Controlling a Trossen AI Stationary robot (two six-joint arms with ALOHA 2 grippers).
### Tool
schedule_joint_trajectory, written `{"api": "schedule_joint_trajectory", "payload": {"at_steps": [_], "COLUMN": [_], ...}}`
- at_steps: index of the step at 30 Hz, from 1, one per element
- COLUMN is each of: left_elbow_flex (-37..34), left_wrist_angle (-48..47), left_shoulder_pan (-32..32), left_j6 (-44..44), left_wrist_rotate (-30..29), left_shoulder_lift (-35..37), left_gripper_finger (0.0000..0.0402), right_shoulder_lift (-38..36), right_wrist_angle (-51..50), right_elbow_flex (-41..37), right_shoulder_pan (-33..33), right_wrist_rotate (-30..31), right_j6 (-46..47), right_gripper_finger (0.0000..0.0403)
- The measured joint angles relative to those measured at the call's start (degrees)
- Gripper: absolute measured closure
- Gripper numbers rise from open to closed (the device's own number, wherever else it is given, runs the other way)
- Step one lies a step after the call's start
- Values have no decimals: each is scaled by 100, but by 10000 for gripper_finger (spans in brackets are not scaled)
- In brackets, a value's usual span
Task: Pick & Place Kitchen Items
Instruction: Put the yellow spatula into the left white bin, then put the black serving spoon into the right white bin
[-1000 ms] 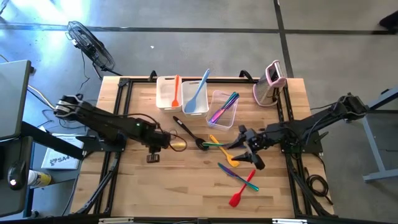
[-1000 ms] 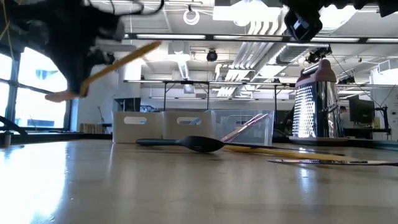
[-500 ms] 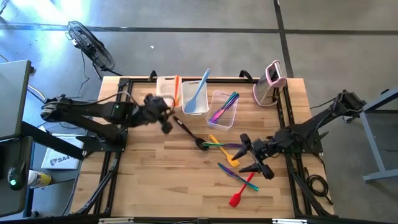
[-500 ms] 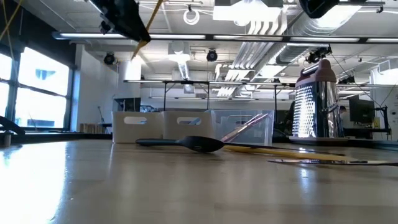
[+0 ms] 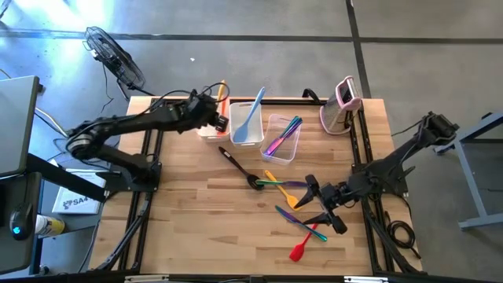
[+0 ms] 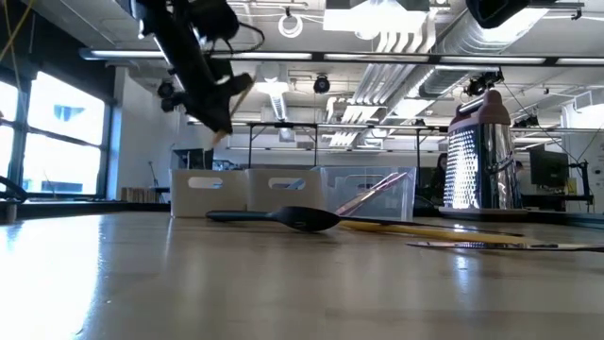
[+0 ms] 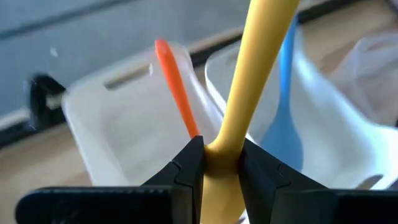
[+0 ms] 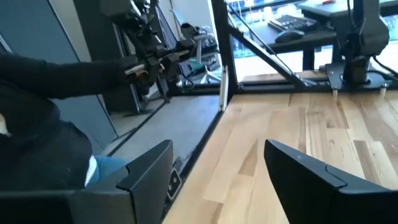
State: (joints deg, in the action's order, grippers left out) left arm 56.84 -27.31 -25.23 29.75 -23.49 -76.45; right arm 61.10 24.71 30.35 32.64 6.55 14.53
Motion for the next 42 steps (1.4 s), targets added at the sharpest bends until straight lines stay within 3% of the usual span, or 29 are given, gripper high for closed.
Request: {"api": "schedule_joint_trajectory", "payload": {"at_steps": [10,19,23,30,38,42], "left_elbow_flex": [-2,-4,-4,-4,-4,53], "left_wrist_angle": [65,-1,-137,-398,-462,-670], "left_shoulder_pan": [-181,-230,-291,-288,-288,-288], "left_j6": [91,91,49,53,53,-182], "left_wrist_rotate": [196,350,646,566,545,908], "left_shoulder_lift": [-1076,-1267,-1270,-1272,-1228,-902], "left_gripper_finger": [334,332,279,189,173,172], "right_shoulder_lift": [697,866,866,866,866,864], "right_wrist_angle": [529,692,703,710,708,704], "right_elbow_flex": [0,0,0,0,0,0], "right_shoulder_pan": [2,0,0,0,0,0], "right_wrist_rotate": [-33,-221,-221,-221,-221,-221], "right_j6": [19,76,48,35,37,39], "right_gripper_finger": [156,156,156,156,156,156]}}
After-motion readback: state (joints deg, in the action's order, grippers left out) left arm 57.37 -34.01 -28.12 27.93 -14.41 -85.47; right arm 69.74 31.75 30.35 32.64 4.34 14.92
